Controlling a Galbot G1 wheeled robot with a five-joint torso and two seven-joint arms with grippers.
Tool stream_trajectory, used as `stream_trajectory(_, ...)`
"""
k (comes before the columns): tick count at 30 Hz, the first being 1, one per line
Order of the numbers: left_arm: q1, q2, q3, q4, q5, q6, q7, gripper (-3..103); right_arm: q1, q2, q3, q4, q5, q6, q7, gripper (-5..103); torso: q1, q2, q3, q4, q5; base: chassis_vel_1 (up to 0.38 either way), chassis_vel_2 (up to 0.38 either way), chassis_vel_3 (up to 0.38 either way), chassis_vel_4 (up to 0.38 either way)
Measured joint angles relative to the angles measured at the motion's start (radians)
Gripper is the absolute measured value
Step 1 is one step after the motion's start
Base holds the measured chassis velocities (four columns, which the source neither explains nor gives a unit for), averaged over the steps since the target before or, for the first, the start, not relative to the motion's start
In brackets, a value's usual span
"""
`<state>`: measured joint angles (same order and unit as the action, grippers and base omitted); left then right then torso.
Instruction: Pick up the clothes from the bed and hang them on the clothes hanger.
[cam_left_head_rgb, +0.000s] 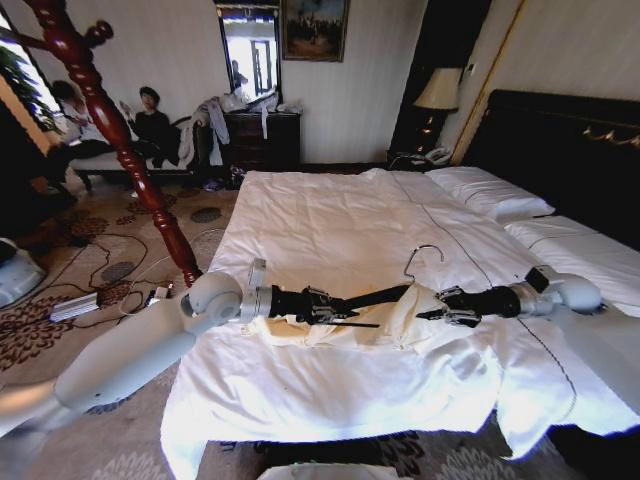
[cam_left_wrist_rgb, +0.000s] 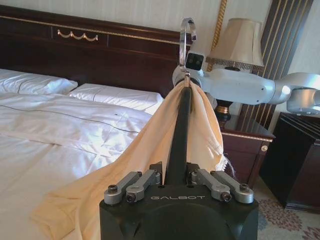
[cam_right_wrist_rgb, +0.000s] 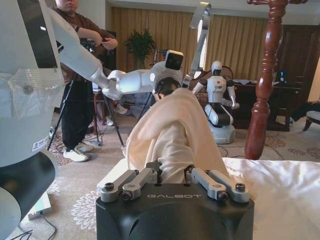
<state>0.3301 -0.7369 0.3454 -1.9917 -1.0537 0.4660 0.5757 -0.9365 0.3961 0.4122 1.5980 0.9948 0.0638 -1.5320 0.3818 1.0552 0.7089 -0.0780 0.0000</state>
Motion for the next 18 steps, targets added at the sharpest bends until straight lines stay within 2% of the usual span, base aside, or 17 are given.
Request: stream_trajectory(18,-0.020,-0.005,0.007,0.010,0.000,-0.012,0.000,19,-0.005,0.008,-0.005,0.012,-0.003,0.009,0.001,18,0.000,0.000,0.000,0.0001,0.0000,0.000,0.000,0.000,0.000)
